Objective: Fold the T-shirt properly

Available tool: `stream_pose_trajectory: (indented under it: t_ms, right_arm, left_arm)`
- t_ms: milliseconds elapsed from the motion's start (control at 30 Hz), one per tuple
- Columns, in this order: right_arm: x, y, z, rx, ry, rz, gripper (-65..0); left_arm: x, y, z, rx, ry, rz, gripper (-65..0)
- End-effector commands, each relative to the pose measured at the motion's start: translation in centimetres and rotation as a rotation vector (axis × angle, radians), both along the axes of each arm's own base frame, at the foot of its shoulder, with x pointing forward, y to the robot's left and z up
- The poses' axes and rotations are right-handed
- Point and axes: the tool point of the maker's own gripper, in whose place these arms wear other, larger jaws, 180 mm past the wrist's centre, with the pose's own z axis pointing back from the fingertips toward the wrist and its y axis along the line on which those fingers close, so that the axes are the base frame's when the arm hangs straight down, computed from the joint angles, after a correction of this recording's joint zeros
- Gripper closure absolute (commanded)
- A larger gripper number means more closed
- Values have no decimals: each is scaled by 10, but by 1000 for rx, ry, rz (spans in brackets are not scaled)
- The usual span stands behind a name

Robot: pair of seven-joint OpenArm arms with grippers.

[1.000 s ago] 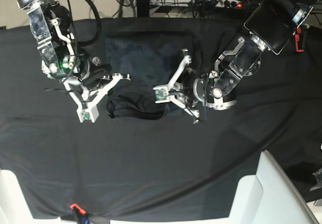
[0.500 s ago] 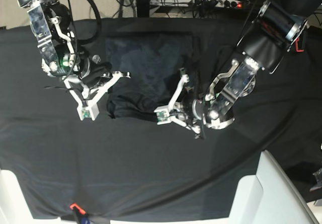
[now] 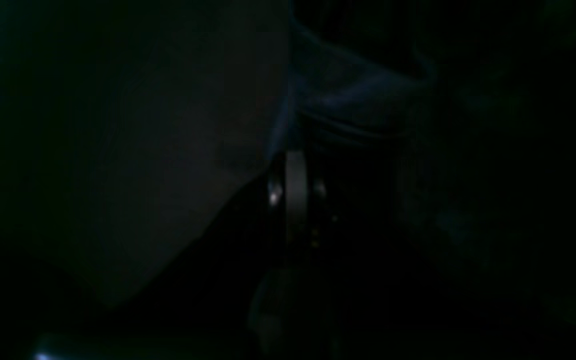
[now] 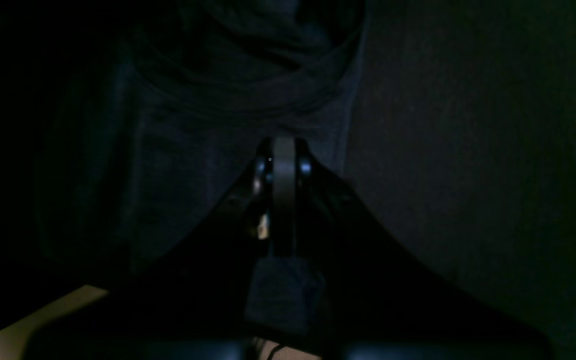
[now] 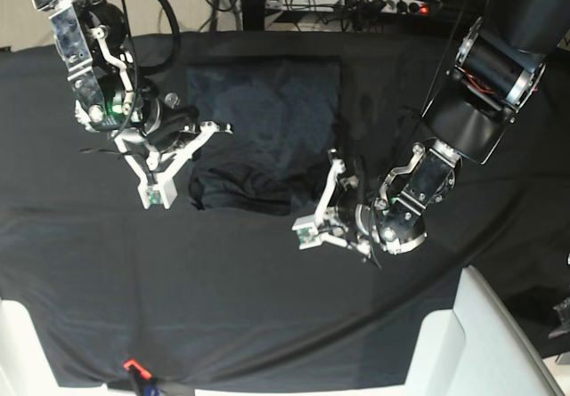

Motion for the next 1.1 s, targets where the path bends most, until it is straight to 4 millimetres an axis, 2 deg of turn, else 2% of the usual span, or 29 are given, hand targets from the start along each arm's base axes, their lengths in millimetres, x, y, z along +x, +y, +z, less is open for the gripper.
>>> stream_pose_trajectory:
  t_ms: [0,67,100,133,200,233,300,400,467,533,667,767,833,900,967,1067]
  right_arm:
    - [9,2,12,10,-48,4,0]
    - [9,2,12,10,-47,5,0]
    - [9,2,11,10,-46,5,0]
    - [9,2,11,10,-46,5,0]
    - [9,3,11,10,-46,7,0]
    - [8,3,11,10,-44,7,0]
    - [8,3,11,10,-45,8,0]
    - [15,4,15,11,-60,10,0]
    - [24,3,19,9,-77,9,0]
    - [27,3,20,6,-81,9,0]
    - [30,2,20,4,-86,11,0]
    - [34,16,22,-2,-118,63,0]
    - [35,19,12,-25,-124,93,0]
    - [33,27,-1,-37,-121,123,0]
    - [33,34,-7,-43,-138,149,0]
    - [34,43,-8,-38,-174,171,0]
  left_arm:
    - [26,-9,27,-52,-74,3,0]
    - [43,-4,49,-99,-129,55,0]
    - [53,-3,67,-142,-175,87,0]
    - [57,2,77,-171,-203,117,0]
    - [55,23,89,-169,-243,170,0]
    - [50,25,93,-161,-255,168,0]
    - [32,17,97,-157,-275,135,0]
    - [-4,-6,99,-194,-284,72,0]
    - [-18,-23,95,-225,-268,59,0]
    - [-27,-32,86,-244,-234,67,0]
    - [-34,-31,67,-246,-177,92,0]
    - [-37,-26,58,-236,-153,109,0]
    - [-45,-10,47,-216,-127,138,0]
    - [-52,19,39,-205,-110,225,0]
    - [-54,56,36,-195,-115,344,0]
    - [-71,118,30,-156,-114,517,0]
